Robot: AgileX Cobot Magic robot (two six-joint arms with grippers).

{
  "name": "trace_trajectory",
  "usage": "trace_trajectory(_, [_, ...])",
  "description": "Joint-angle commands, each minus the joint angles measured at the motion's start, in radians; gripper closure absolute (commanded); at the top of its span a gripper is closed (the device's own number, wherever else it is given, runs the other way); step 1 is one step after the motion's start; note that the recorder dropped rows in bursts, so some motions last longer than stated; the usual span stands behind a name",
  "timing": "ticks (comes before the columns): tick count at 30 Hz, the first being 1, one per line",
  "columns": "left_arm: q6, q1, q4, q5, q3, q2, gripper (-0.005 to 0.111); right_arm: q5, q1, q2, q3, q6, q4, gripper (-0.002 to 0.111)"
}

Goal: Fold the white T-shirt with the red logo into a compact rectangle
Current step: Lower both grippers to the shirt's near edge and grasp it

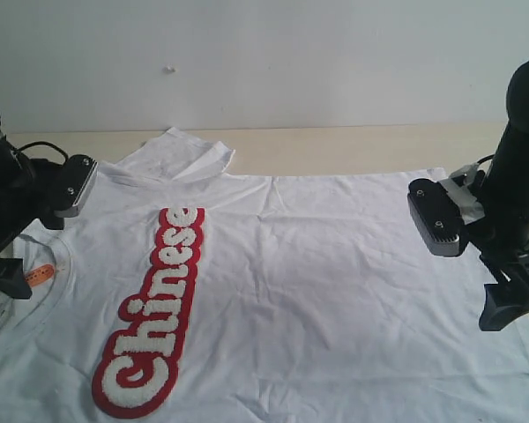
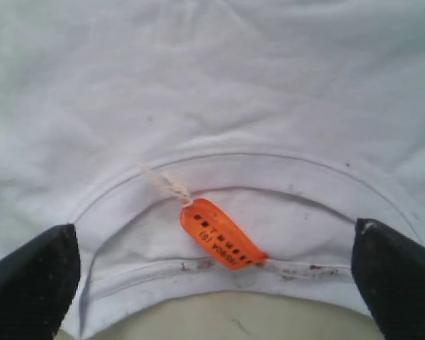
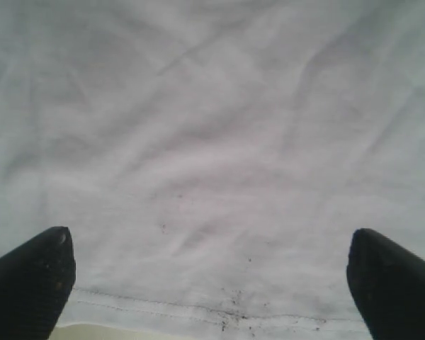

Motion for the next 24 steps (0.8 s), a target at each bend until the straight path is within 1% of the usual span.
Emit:
trace_trajectory(1, [0.014,0.002,-0.017,0.062,-0.054,0.056,0.009,-0.02,-0.003,0.002,-0.009,-0.01,0.004,0.006])
trace_trajectory(5, [0.016,0.002,-0.006,0.079,-0.062,0.09,0.013,-0.038,-0.003,0.025,-0.009,-0.032,0.004,0.006])
trace_trajectory(8, [0.014,0.002,0.023,0.079,-0.062,0.103,0.013,-0.047,-0.003,0.058,-0.009,-0.03,0.004,0.006])
trace_trajectory(14, [0.014,0.002,0.02,0.041,-0.062,0.124,0.013,-0.065,-0.003,0.07,-0.009,-0.032,0.019,0.006])
trace_trajectory(21, [-0.003,0.002,0.014,0.037,-0.062,0.154,0.013,-0.069,-0.003,0.07,-0.009,-0.075,0.019,0.006])
trace_trajectory(24, [-0.015,0.002,0.014,0.037,-0.062,0.17,0.013,-0.09,-0.003,0.07,-0.009,-0.08,-0.012,0.006])
